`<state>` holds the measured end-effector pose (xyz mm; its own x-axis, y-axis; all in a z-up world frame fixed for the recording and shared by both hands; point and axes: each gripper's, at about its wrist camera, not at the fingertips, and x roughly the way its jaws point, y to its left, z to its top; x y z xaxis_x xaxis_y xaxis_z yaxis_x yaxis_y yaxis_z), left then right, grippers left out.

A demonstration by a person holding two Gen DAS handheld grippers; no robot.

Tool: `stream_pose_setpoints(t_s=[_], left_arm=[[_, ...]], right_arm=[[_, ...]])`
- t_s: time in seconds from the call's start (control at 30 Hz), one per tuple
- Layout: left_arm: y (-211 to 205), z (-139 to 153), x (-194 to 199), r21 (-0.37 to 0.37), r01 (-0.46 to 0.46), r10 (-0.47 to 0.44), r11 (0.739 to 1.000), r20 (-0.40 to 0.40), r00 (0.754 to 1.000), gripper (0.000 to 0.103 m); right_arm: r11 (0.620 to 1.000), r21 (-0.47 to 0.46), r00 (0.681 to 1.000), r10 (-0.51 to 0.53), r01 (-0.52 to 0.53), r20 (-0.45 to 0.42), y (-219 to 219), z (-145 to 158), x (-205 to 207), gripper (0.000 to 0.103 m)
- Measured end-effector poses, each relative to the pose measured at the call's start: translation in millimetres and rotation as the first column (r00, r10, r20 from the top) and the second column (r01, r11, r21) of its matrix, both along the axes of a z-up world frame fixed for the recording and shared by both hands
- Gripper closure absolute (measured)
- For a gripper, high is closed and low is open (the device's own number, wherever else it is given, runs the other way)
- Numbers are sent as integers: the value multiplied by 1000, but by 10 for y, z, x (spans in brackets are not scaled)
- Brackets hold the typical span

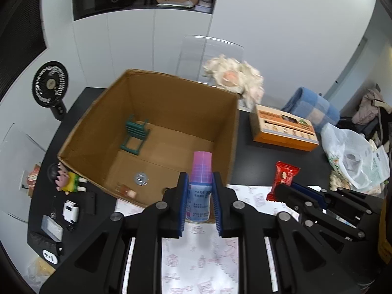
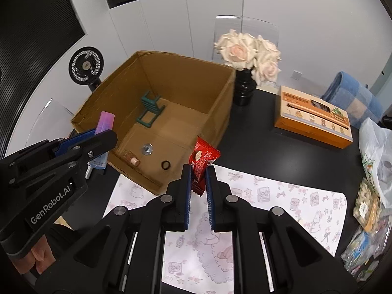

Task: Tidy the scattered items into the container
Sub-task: 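Carry the spray bottle and red candy over the cardboard box with both tools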

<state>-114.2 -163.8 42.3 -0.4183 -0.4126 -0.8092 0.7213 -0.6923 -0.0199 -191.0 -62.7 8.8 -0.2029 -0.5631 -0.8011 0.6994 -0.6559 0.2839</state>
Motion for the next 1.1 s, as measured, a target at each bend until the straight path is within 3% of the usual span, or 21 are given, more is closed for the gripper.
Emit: stream_pose_setpoints(t_s=[0.47, 1.1], left_arm=[[-682, -95, 288, 8, -68, 68, 998, 21, 997, 84], [-1143, -393, 107, 59, -70, 66, 996, 69, 995, 84]], right_arm=[[996, -7, 996, 90, -90, 16, -827, -57, 143, 91], [993, 54, 992, 97, -101, 75, -1255, -433, -128, 91]])
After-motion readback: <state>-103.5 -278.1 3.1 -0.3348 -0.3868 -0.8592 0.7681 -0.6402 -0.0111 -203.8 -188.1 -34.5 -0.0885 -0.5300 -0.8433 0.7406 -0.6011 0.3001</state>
